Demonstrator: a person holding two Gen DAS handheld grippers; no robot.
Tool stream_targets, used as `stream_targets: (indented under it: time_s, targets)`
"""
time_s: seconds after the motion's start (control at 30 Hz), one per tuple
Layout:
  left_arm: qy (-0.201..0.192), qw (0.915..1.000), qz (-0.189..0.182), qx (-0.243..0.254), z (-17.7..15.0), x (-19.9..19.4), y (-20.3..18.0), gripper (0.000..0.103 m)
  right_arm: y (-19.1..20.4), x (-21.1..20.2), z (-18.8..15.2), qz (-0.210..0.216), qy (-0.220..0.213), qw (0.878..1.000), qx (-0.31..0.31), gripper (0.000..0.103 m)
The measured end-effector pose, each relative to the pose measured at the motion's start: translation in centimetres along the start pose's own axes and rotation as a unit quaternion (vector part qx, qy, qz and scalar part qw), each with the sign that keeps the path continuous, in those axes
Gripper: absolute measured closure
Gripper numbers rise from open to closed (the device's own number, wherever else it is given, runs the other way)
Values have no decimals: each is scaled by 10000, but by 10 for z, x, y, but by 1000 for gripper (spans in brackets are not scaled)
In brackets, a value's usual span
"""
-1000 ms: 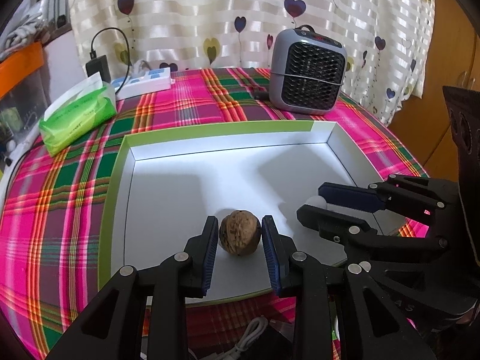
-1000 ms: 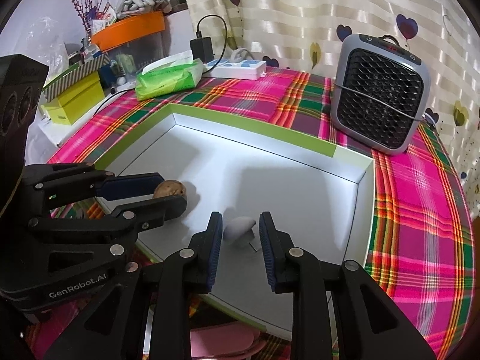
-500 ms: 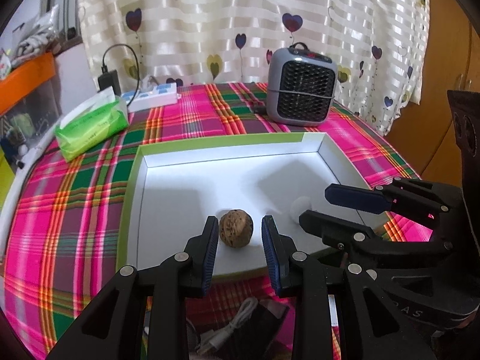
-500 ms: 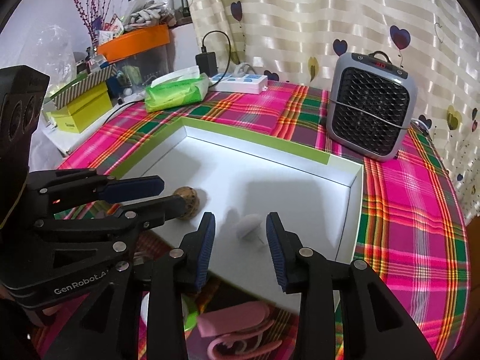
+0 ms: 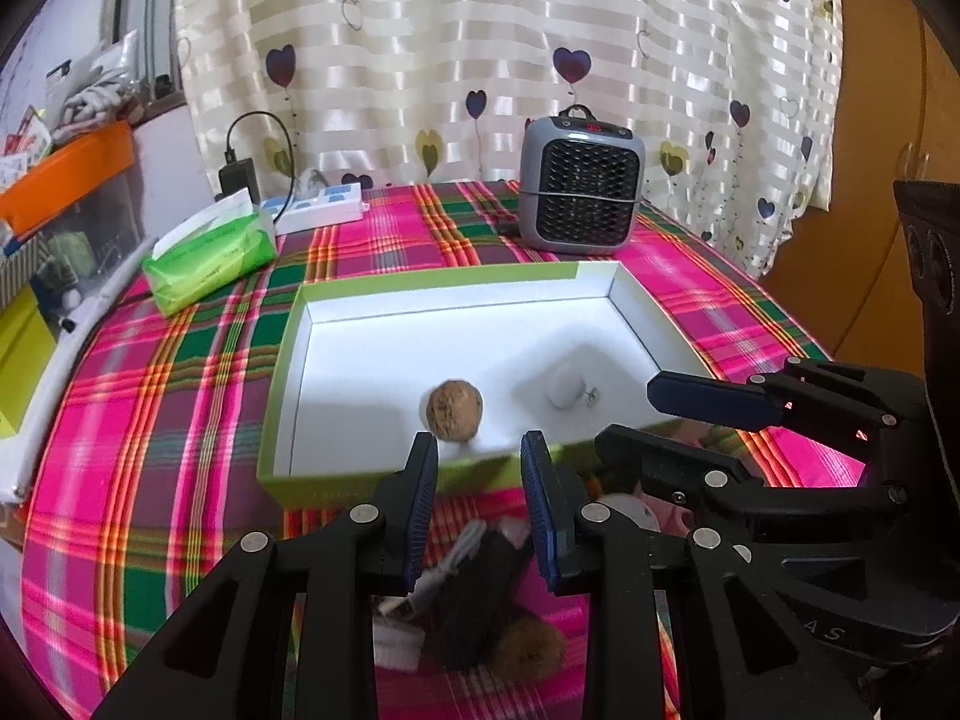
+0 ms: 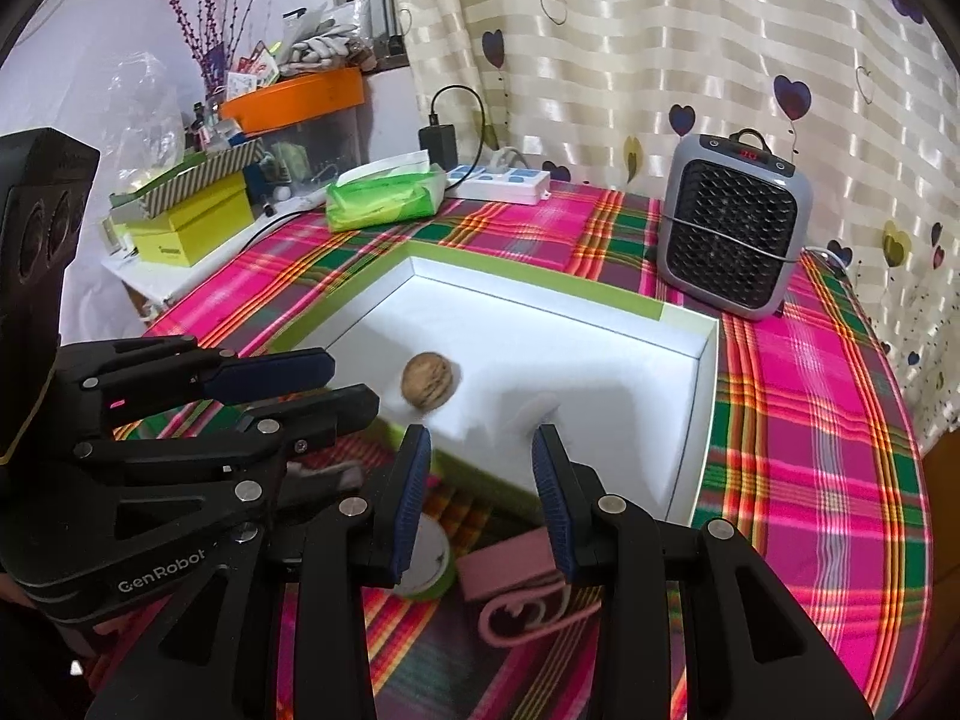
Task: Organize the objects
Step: 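Withdraw the left gripper while the right gripper grasps the white-and-green round cup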
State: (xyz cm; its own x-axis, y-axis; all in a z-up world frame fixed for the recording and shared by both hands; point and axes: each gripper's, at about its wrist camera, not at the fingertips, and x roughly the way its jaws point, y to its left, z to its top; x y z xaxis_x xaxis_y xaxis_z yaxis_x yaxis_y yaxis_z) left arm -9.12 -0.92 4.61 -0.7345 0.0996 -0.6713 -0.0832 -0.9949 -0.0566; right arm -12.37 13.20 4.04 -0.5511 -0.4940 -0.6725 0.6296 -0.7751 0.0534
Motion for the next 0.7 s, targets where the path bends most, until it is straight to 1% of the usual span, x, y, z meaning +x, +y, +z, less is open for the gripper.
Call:
stream_targets:
  time_s: [0.4, 0.7]
  targets:
    - [-81, 10000, 28, 36, -16, -20, -6, 78, 13, -16, -14, 61, -56, 10000, -53, 66]
    - [-63, 10000, 13, 38, -24, -27, -9, 78, 19, -22, -22, 143, -56, 9998, -102, 66]
